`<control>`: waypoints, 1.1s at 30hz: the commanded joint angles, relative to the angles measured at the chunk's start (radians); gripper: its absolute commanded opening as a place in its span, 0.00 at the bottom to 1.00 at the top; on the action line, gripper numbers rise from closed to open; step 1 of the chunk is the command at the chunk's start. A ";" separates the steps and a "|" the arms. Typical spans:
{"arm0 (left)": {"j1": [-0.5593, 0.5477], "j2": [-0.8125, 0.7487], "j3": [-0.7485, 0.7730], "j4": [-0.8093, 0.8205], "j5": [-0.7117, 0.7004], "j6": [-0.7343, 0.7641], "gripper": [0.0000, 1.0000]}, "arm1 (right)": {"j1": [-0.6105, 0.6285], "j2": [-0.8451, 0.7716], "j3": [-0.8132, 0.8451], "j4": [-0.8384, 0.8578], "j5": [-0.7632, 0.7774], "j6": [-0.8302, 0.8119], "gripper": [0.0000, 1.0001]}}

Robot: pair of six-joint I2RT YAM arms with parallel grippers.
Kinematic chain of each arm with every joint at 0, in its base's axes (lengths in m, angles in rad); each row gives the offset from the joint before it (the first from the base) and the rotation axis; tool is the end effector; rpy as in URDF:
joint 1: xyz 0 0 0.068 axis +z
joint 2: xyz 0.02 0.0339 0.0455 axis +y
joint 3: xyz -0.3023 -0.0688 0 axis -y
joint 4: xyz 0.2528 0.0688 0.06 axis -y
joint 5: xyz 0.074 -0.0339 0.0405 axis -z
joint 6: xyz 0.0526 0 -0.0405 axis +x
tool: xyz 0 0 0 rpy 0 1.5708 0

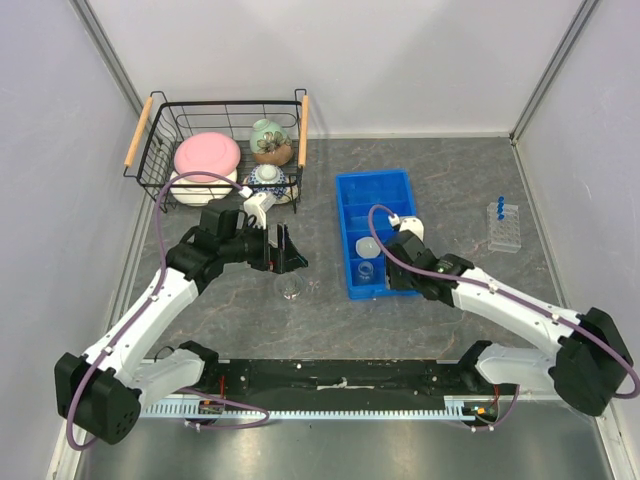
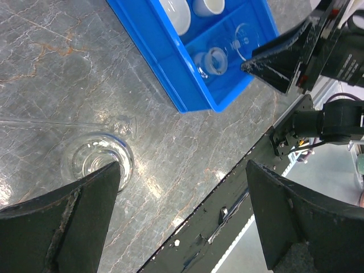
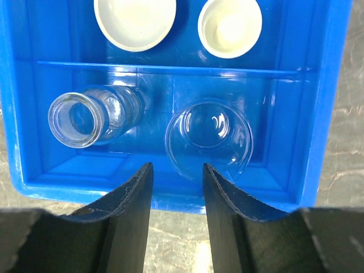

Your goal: Organize the chemistry lab equipment

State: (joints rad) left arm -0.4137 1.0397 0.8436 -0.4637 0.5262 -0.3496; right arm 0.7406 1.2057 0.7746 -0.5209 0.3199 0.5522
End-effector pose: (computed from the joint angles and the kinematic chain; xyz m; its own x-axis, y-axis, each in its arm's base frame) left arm 0.1917 -0.1130 0.3105 -0.7708 0.0149 -0.6369 0.4757 0.6784 -0.5599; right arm 0.1873 0.1488 0.2438 -0.7772 -0.0359 -0.6282 -0.1153 0.9896 0.0862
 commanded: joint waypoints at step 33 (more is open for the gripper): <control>0.000 0.094 0.133 -0.263 -0.233 0.000 0.92 | 0.599 -0.092 0.276 -0.544 0.511 0.445 0.48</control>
State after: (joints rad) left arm -0.4137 1.1240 0.8982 -0.6132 0.3538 -0.3500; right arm 1.3334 1.1362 0.9535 -0.9630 0.7136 1.0218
